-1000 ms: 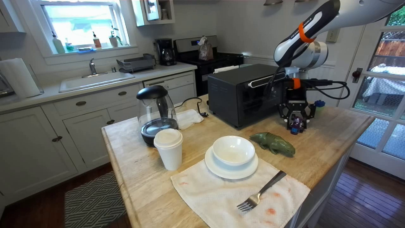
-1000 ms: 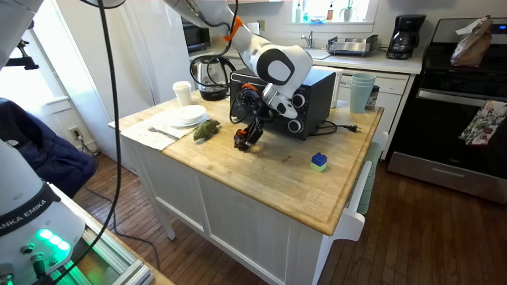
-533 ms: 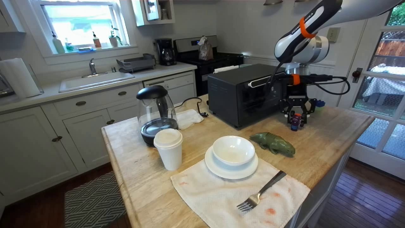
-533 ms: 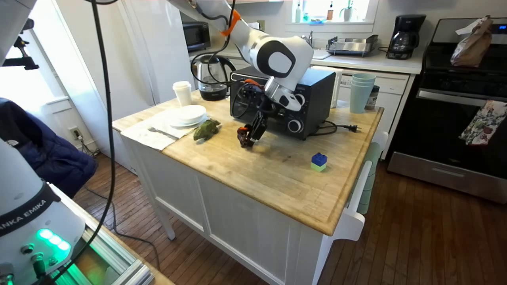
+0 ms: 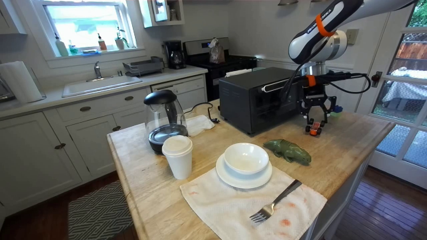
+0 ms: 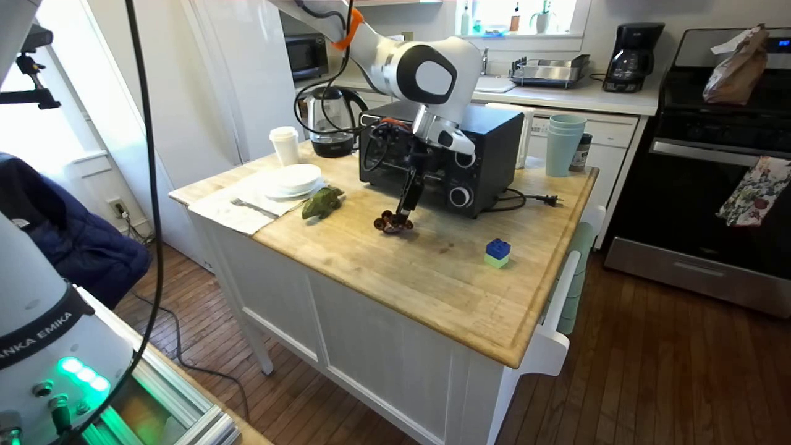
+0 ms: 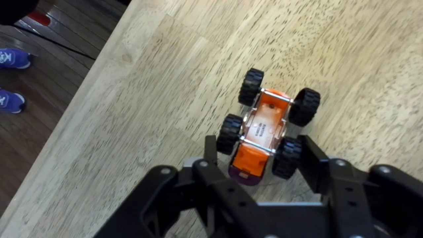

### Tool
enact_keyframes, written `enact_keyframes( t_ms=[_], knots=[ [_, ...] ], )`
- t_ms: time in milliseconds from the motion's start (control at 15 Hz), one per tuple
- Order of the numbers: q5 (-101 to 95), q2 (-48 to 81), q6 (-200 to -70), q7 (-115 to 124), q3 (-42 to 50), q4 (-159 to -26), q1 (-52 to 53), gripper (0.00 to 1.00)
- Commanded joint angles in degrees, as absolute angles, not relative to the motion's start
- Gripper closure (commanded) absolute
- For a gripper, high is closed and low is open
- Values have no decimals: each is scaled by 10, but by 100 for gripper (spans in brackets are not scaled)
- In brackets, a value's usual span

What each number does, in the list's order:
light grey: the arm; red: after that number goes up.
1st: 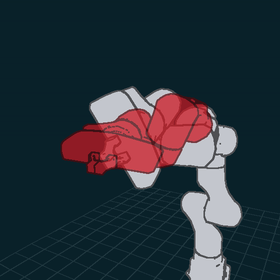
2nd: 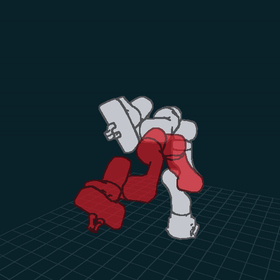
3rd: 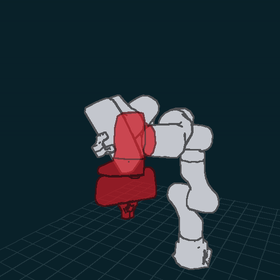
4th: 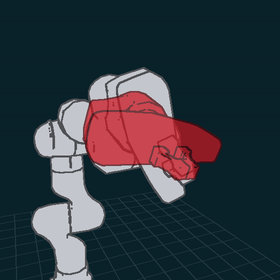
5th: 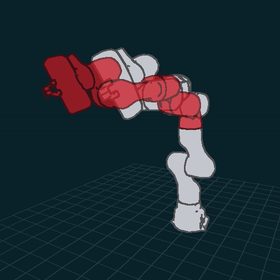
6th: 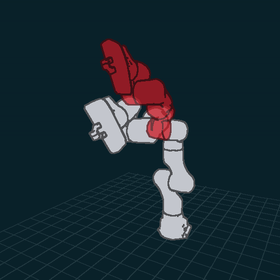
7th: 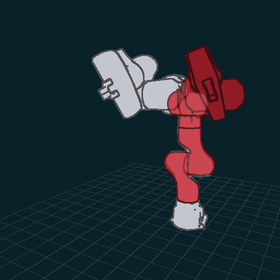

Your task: Turn the toy car upside down

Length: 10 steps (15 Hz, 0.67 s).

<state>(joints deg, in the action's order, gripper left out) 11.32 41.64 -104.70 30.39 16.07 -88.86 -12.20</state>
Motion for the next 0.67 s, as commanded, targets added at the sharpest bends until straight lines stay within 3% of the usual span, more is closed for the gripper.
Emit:
enact_keyframes(
  t_ms=[0,200,600],
  knots=[
    [86,399,-1075,337,166,-913,-100,14],
    [76,392,-1087,353,168,-925,-95,1],
    [70,337,-1148,349,167,-991,-87,0]
  ],
)
